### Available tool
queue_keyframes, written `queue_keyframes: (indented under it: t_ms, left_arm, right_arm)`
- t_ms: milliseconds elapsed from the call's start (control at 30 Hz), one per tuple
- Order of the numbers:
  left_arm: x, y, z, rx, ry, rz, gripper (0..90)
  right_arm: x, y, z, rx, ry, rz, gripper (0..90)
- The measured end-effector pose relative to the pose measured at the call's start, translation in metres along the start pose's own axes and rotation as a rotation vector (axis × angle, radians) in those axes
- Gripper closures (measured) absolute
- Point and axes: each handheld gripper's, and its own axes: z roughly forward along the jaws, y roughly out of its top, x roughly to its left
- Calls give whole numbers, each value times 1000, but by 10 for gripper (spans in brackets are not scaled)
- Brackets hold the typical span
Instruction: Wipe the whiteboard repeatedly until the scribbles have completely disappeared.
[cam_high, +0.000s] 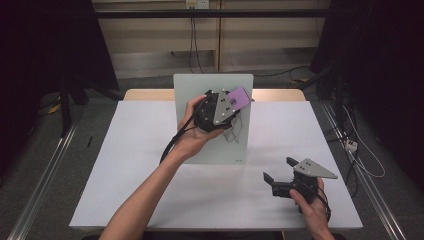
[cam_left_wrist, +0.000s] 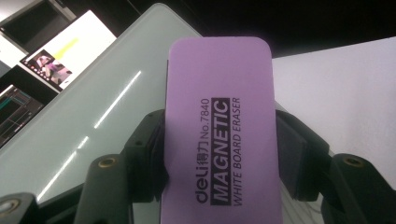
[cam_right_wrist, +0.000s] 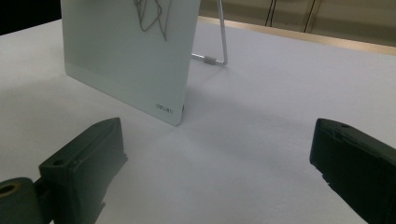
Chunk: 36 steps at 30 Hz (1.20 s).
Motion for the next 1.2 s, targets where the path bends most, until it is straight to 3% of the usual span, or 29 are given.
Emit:
queue_keyframes:
  t_ms: [467, 600, 1200]
  left_arm:
    - [-1, 0, 2, 11, 3, 1, 411]
    - [-1, -2, 2, 10, -17, -20, 411]
    - [-10, -10, 6, 17, -58, -14, 411]
  right_arm:
    - [1, 0, 0, 2, 2, -1, 28]
    - [1, 0, 0, 2, 0, -2, 28]
    - [1, -1, 0, 5, -3, -2, 28]
